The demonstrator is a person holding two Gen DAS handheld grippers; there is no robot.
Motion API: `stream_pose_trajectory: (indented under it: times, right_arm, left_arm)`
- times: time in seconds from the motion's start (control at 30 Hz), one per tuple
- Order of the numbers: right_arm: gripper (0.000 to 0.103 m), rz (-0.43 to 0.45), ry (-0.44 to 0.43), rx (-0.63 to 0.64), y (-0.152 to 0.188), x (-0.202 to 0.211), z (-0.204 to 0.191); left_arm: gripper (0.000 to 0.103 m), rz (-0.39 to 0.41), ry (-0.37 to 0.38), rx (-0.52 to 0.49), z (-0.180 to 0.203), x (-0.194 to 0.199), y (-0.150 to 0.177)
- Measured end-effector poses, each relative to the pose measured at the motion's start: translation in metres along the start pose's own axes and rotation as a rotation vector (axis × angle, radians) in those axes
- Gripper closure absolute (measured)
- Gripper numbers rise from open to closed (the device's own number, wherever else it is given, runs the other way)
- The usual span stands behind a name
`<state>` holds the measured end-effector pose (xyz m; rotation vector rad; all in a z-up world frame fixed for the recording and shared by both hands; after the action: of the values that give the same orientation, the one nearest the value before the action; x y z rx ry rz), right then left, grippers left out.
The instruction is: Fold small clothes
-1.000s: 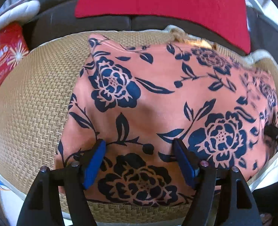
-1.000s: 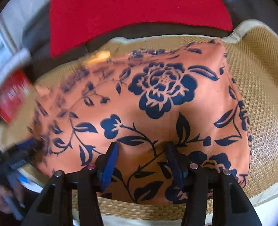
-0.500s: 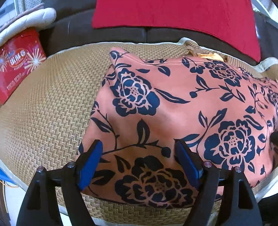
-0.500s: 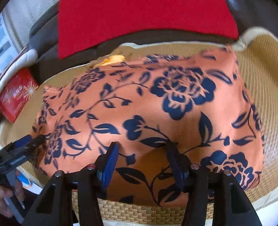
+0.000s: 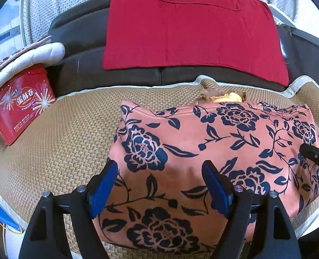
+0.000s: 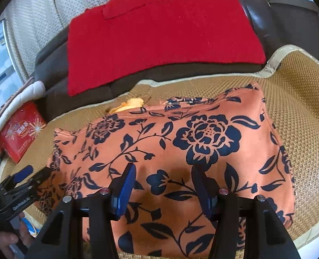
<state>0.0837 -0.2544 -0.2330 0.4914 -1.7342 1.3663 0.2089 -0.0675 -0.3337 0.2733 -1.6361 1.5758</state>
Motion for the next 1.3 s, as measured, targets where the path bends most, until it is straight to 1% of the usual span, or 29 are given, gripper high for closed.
stream_pose_trajectory:
  times: [0.07, 0.17, 0.3, 0.47, 0.53, 0.57, 0.6, 0.63, 0.67, 0.7, 0.73, 0.9, 1.0, 1.1, 1.17, 1.2, 1.23, 1.3]
  right_arm:
    - [0.045, -0.024, 0.007, -0.005, 0.002, -0.012, -0.003]
    - [0.045, -0.101, 0.043, 0.003, 0.011, -0.034, -0.004]
    - [0.043, -0.099, 0.068, 0.019, 0.010, -0.039, -0.009]
    - [0.043, -0.100, 0.070, 0.018, 0.008, -0.040, -0.009]
    - [0.042, -0.102, 0.066, 0.018, 0.007, -0.041, -0.010]
    - [0.042, -0.101, 0.064, 0.016, 0.007, -0.040, -0.010]
    - [0.042, -0.100, 0.061, 0.015, 0.007, -0.040, -0.010]
    - [0.042, -0.100, 0.060, 0.015, 0.007, -0.040, -0.010]
    - [0.042, -0.099, 0.057, 0.014, 0.008, -0.040, -0.010]
    - [0.041, -0.097, 0.057, 0.014, 0.008, -0.040, -0.010]
    - [0.041, -0.095, 0.057, 0.015, 0.008, -0.040, -0.010]
    - [0.038, -0.076, 0.074, 0.033, 0.010, -0.039, -0.013]
    - [0.038, -0.068, 0.078, 0.037, 0.010, -0.037, -0.014]
    - [0.038, -0.057, 0.026, -0.033, 0.004, -0.026, -0.008]
    - [0.038, -0.020, -0.002, -0.090, -0.002, -0.014, 0.000]
    - [0.038, 0.013, -0.007, -0.108, -0.007, -0.007, 0.004]
    - [0.038, 0.046, -0.007, -0.118, -0.010, 0.001, 0.009]
    - [0.038, 0.079, 0.009, -0.122, -0.014, 0.007, 0.015]
  left_arm:
    - [0.023, -0.005, 0.004, -0.003, -0.001, 0.002, 0.001]
    - [0.023, -0.015, -0.009, -0.014, -0.002, 0.000, 0.001]
    - [0.023, -0.039, -0.017, -0.007, -0.006, -0.015, 0.004]
    - [0.023, -0.070, -0.049, 0.004, -0.014, -0.026, 0.010]
    - [0.022, -0.100, -0.070, 0.009, -0.019, -0.034, 0.016]
    - [0.019, -0.140, -0.083, 0.015, -0.022, -0.042, 0.024]
    - [0.018, -0.173, -0.086, 0.026, -0.025, -0.048, 0.031]
    - [0.015, -0.175, -0.074, 0.055, -0.027, -0.053, 0.036]
    - [0.011, -0.148, -0.066, 0.077, -0.029, -0.053, 0.036]
    - [0.009, -0.122, -0.064, 0.094, -0.032, -0.053, 0.036]
    - [0.006, -0.119, -0.068, 0.097, -0.033, -0.055, 0.037]
    - [0.002, -0.082, -0.093, 0.088, -0.032, -0.055, 0.042]
    - [0.001, -0.099, -0.098, 0.100, -0.031, -0.053, 0.046]
    - [0.001, -0.126, -0.077, 0.084, -0.028, -0.048, 0.051]
    - [0.001, -0.164, -0.037, 0.097, -0.028, -0.041, 0.050]
    - [0.001, -0.165, -0.030, 0.105, -0.029, -0.034, 0.049]
    - [0.001, -0.142, -0.036, 0.098, -0.029, -0.026, 0.046]
    - [0.001, -0.054, -0.088, 0.046, -0.027, -0.006, 0.038]
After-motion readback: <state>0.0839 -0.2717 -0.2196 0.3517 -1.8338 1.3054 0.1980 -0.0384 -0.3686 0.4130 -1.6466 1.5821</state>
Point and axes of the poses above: each gripper's, at about its wrist camera, not at the fingertips, and x roughly against the way its jaws point, z to its right, y to its underside, the point moved 10 cm from there along -x, roughly the way its jaws point, and after that the axes turned 15 degrees about y, right-handed, at the moved point
